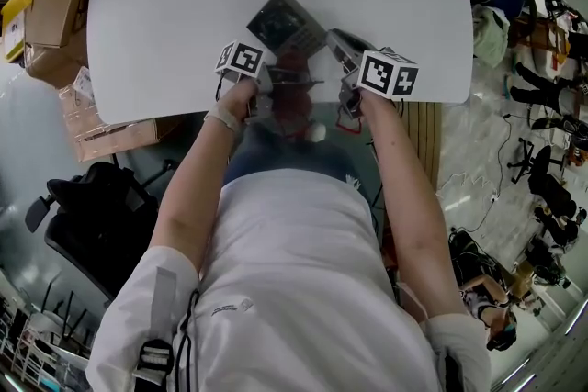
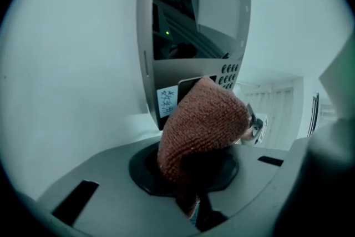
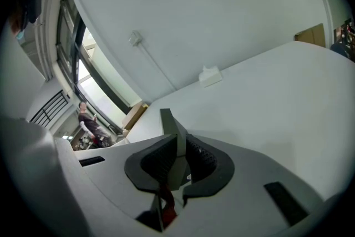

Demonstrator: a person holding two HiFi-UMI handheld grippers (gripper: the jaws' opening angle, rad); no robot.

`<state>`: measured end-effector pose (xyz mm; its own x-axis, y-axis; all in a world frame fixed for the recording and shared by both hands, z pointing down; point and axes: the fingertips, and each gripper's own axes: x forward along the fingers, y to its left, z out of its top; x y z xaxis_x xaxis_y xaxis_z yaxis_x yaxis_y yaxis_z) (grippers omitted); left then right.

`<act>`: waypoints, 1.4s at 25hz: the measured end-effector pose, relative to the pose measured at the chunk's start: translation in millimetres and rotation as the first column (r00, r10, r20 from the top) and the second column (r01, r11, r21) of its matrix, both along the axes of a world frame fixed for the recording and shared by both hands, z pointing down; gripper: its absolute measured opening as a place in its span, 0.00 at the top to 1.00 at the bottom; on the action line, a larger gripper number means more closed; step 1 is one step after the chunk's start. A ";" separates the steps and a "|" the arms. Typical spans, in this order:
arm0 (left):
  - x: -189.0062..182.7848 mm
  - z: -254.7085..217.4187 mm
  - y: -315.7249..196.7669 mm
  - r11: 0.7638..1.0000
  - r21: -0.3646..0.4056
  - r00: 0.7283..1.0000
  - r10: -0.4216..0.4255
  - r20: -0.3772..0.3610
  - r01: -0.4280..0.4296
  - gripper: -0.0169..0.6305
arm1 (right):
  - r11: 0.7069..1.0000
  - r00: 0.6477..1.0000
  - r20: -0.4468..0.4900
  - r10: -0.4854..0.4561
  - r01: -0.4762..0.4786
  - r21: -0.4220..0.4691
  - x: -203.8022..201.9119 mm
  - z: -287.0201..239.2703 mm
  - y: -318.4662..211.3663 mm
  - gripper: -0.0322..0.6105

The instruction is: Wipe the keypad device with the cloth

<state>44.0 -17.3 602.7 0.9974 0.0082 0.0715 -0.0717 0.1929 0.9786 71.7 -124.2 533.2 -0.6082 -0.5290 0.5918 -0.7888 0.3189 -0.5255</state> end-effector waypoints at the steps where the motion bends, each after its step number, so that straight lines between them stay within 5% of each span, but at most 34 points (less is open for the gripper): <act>1: -1.4 1.7 0.5 1.000 -0.009 1.000 -0.004 0.003 0.004 0.90 | 1.000 1.000 -0.003 0.001 -0.001 -0.003 0.4 0.5 0.0 0.86; 5: -6.0 4.2 0.1 0.999 -0.031 1.000 -0.019 0.016 0.019 0.90 | 0.999 0.999 -0.014 -0.031 0.031 0.011 -4.9 -3.4 -1.7 0.86; 10: -16.0 5.6 -0.3 0.998 -0.044 0.998 -0.034 0.043 0.036 0.90 | 0.983 0.978 -0.147 -0.146 0.160 0.088 -18.3 -12.0 -6.8 0.86; 23: -48.7 11.3 -23.2 0.995 -0.039 0.993 -0.084 0.085 0.087 0.90 | 0.957 0.940 -0.229 -0.254 0.279 0.083 -40.1 -4.8 -8.8 0.78; 29: -52.8 12.5 -25.5 0.997 -0.037 0.994 -0.060 0.089 0.063 0.90 | 0.954 0.932 -0.242 -0.269 0.292 0.064 -40.9 -0.3 -7.8 0.77; 35: -75.2 14.7 -44.4 0.991 -0.038 0.988 -0.123 0.096 0.127 0.90 | 0.953 0.931 -0.248 -0.269 0.294 0.068 -41.9 -0.6 -6.4 0.77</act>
<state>-31.3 -61.7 617.4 0.9798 -0.1105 0.1666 -0.1350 0.2486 0.9591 29.9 -130.6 532.6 -0.5923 -0.4217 0.6865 -0.7551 0.5879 -0.2903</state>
